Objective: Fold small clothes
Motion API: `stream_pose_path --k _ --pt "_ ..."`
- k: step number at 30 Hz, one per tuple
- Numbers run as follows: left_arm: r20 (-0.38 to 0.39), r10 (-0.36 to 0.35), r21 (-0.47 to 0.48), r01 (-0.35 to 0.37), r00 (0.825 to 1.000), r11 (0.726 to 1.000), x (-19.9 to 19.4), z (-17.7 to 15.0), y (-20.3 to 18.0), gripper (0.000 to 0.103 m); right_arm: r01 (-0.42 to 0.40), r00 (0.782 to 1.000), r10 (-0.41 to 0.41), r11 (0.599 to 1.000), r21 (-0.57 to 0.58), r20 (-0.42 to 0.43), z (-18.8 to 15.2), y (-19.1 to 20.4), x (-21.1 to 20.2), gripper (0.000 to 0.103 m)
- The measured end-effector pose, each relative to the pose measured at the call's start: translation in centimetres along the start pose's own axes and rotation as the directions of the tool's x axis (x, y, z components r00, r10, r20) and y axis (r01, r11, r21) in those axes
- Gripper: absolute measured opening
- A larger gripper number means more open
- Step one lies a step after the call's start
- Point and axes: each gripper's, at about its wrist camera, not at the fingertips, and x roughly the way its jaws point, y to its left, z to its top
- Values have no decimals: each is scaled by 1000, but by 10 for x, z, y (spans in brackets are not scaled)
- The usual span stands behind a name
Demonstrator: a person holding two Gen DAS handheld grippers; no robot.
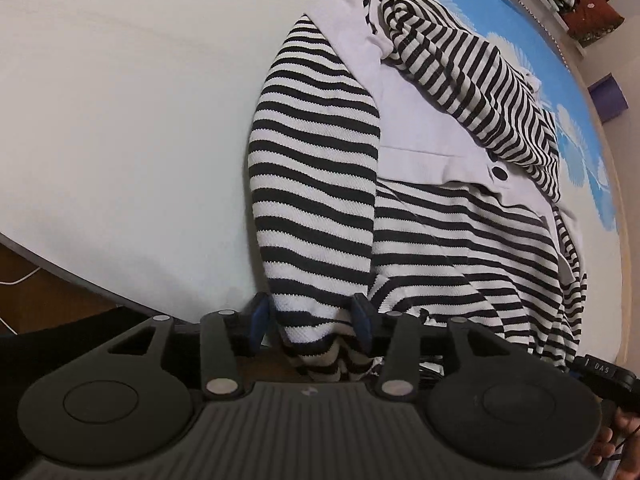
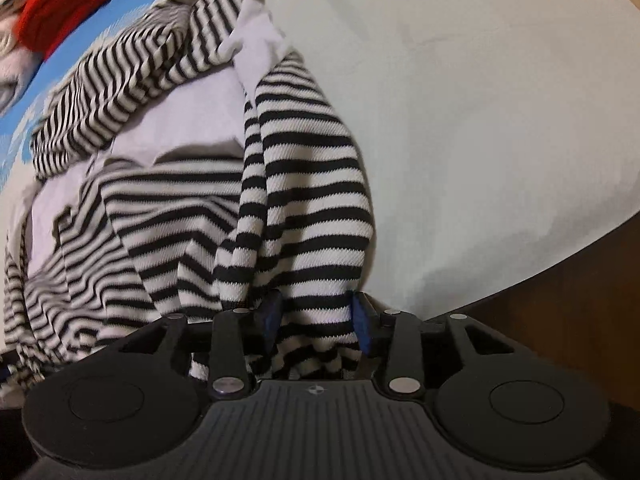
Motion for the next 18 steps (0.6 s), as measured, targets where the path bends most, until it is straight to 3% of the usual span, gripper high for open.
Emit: stream_pose_path --k 5,6,7,9,14,18 --pt "3 22 36 -22 1000 999 1 -3 -5 49 15 1000 -16 998 -59 -6 -5 7 1 41" --pt "5 27 46 -27 1000 999 1 -3 -6 43 14 1000 -14 998 -65 -5 -6 7 1 34" --pt "7 25 54 -26 1000 998 1 -4 -7 27 7 1000 -7 997 -71 -3 -6 7 0 22" --pt "12 17 76 -18 1000 997 -1 -6 -10 5 -7 1000 8 997 -76 7 -6 8 -3 5" --pt "100 -22 160 6 995 987 -32 -10 -25 3 -61 989 65 998 -31 135 -4 2 -36 4" --pt "213 -95 200 52 972 978 -78 -15 -33 3 -177 951 176 984 -19 254 3 -6 -78 4"
